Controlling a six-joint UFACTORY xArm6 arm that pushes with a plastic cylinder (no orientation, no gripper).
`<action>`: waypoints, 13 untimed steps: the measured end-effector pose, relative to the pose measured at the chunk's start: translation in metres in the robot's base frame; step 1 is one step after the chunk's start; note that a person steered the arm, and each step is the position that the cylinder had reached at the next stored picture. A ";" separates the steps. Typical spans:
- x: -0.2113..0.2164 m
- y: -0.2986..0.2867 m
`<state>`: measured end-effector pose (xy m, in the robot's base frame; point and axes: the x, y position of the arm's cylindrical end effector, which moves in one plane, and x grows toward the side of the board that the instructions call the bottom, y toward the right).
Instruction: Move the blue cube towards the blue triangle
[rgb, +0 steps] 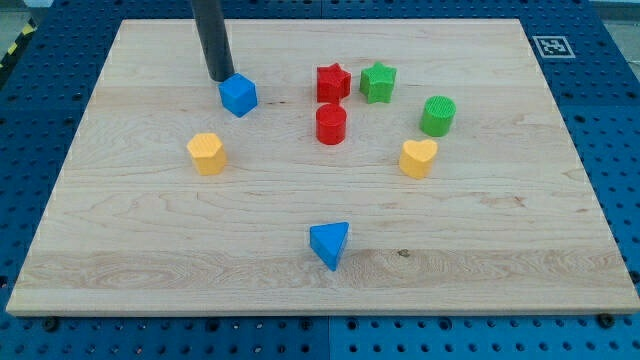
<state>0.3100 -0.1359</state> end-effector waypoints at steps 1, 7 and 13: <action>0.009 0.004; 0.100 0.038; 0.172 0.062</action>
<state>0.4824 -0.0743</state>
